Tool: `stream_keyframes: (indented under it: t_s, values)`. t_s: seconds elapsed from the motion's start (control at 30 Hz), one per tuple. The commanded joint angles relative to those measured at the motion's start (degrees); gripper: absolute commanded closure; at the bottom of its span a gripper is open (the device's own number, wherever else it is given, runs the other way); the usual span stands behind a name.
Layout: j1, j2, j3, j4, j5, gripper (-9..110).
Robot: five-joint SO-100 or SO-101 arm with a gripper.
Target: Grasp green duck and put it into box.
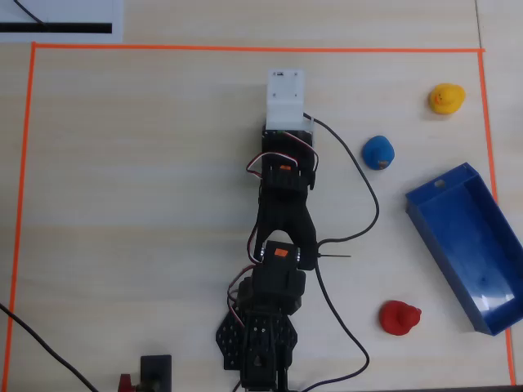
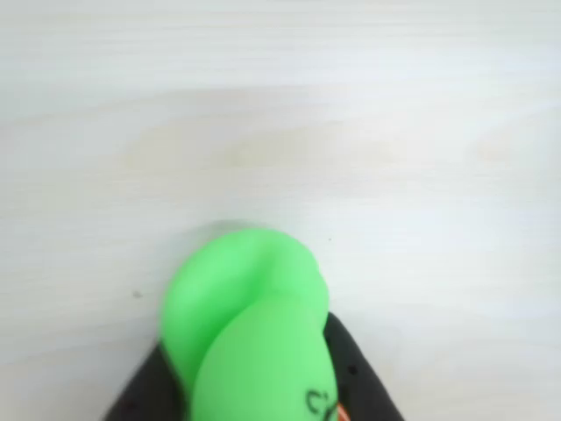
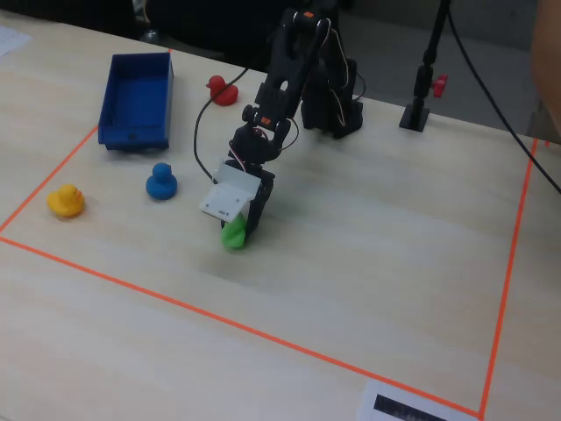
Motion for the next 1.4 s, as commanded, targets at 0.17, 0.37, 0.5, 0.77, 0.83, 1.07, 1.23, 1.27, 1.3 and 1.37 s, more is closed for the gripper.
stream_keyframes:
  t_s: [0.17, 0.37, 0.5, 0.77, 0.83, 1.07, 1.23, 1.27, 1.3, 1.37]
  values:
    - [5.10, 15.73, -5.01, 14.85, 2.81, 100]
    - [10.90, 21.62, -20.13, 35.86, 7.73, 99]
    - [18.19, 19.95, -30.67, 43.68, 8.88, 99]
    - [40.08, 6.33, -49.13, 49.83, 4.04, 100]
    - [45.53, 2.55, -52.91, 51.50, 2.37, 101]
    - [57.57, -4.92, -54.76, 51.50, -0.97, 100]
    - [59.59, -7.29, -51.86, 50.89, -1.49, 100]
    - [59.41, -7.91, -51.77, 50.36, -1.49, 99]
    - [59.06, -8.53, -51.68, 49.75, -1.41, 98]
    - [58.54, -9.84, -51.33, 47.46, -1.49, 93]
